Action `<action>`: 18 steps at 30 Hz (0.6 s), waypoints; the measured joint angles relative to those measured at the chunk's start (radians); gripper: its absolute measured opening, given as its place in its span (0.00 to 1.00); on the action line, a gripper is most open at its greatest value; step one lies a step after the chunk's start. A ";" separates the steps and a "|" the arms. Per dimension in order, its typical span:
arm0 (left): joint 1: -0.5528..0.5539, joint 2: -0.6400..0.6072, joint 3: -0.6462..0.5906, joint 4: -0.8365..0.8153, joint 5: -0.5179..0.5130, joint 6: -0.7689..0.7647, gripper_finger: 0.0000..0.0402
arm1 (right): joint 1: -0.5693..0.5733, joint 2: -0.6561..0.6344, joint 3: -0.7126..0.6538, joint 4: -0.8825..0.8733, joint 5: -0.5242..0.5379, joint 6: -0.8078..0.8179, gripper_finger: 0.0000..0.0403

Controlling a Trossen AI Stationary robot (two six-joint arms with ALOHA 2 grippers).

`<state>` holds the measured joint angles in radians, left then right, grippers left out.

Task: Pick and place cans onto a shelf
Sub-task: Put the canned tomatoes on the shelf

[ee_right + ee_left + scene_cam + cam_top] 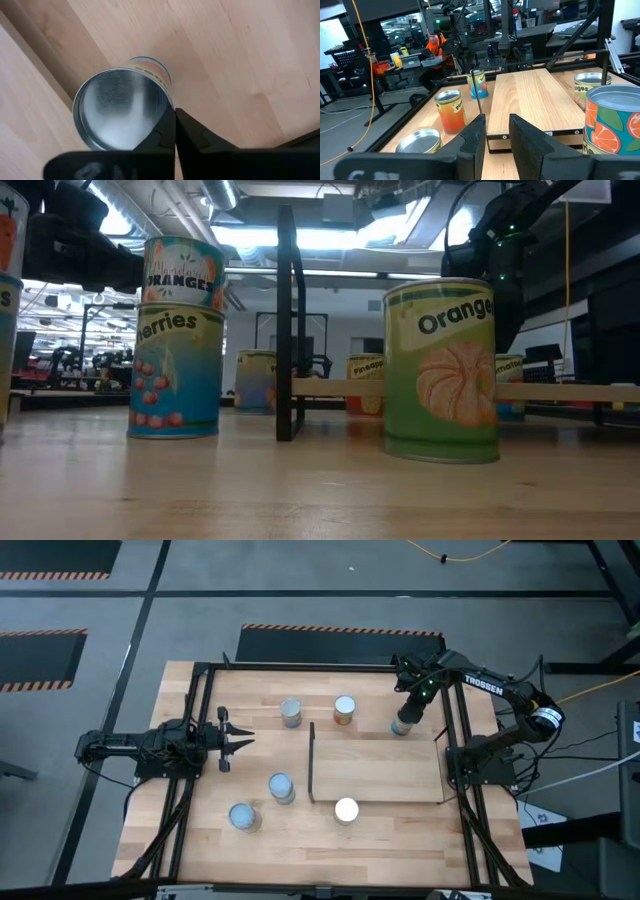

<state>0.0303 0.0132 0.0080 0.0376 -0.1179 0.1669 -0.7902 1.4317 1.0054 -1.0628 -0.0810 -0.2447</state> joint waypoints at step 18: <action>0.000 0.000 0.000 0.000 0.000 0.001 0.20 | 0.001 -0.112 -0.005 -0.007 0.000 0.008 0.00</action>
<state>0.0307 0.0129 0.0082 0.0378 -0.1180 0.1680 -0.7891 1.3197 1.0000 -1.0695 -0.0809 -0.2371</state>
